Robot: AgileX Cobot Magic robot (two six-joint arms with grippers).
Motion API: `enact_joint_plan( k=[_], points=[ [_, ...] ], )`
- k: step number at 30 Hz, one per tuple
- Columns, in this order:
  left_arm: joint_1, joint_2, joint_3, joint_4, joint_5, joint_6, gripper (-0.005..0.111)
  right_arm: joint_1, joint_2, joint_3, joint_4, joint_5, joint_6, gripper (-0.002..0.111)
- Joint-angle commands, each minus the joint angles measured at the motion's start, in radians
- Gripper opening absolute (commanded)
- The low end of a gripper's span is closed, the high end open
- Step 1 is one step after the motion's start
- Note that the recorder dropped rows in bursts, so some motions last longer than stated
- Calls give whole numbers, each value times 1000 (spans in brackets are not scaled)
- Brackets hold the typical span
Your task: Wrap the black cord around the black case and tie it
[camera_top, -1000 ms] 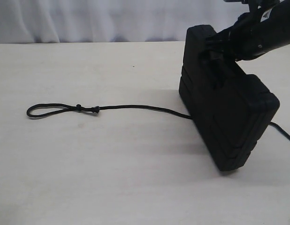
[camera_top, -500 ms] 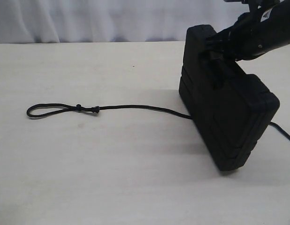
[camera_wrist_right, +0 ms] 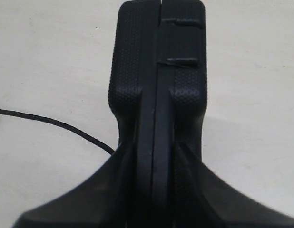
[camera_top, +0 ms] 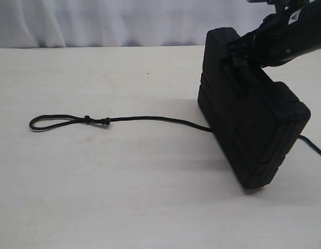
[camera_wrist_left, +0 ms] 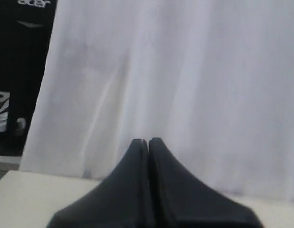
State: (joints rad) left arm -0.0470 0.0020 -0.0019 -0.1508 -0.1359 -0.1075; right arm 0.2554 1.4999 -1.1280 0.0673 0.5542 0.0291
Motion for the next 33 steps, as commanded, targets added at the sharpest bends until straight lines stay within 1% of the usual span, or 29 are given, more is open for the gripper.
enact_joint_plan(
  k=[1, 2, 3, 4, 5, 6, 7, 8, 9, 10, 13, 16, 18, 21, 23, 26, 28, 32, 33],
  points=[
    [0, -2, 2, -56, -267, -201, 0, 2, -15, -6, -5, -64, -13, 4],
    [0, -2, -38, -14, -241, -279, 0, 2, -15, -6, -5, -64, -13, 4],
    [0, 30, -118, 43, -182, -315, 0, 2, -15, -6, -5, -64, -13, 4],
    [0, 76, -169, 95, -129, -326, 0, 2, -15, -6, -5, -64, -13, 4],
    [0, 157, -254, 151, -47, -342, 0, 2, -15, -6, -5, -64, -13, 4],
    [0, 229, -334, 173, 25, -342, 0, 2, -15, -6, -5, -64, -13, 4],
    [0, 337, -425, 197, 126, -340, 0, 2, -15, -6, -5, -64, -13, 4],
    [0, 425, -488, 219, 199, -328, 0, 2, -15, -6, -5, -64, -13, 4],
    [0, 547, -563, 224, 263, -303, 0, 2, -15, -6, -5, -64, -13, 4],
    [0, 626, -605, 219, 292, -277, 0, 2, -15, -6, -5, -64, -13, 4],
    [0, 867, -702, 219, 328, -230, 0, 2, -15, -6, -5, -64, -13, 4],
    [0, 1089, -781, 219, 303, -226, 0, 2, -14, -6, -3, -63, -13, 4],
    [0, 1240, -855, 219, 326, -198, 0, 2, -14, -6, -3, -63, -13, 4],
    [0, 1433, -989, 219, 497, -120, 0, 2, -14, -6, -3, -61, -13, 4],
    [0, 1559, -1091, 219, 665, -37, 0, 2, -14, -6, -3, -61, -13, 4],
    [2, 1703, -1208, 219, 859, 38, 0, 2, -14, -6, -3, -61, -13, 4],
    [2, 1777, -1250, 210, 924, 81, 0, 2, -14, -6, -3, -61, -13, 4],
    [2, 1862, -1257, 215, 916, 164, 0, 2, -14, -6, -1, -63, -13, 4],
    [2, 1880, -1257, 215, 908, 165, 2, 2, -14, -6, -1, -63, -13, 4]
  ],
)
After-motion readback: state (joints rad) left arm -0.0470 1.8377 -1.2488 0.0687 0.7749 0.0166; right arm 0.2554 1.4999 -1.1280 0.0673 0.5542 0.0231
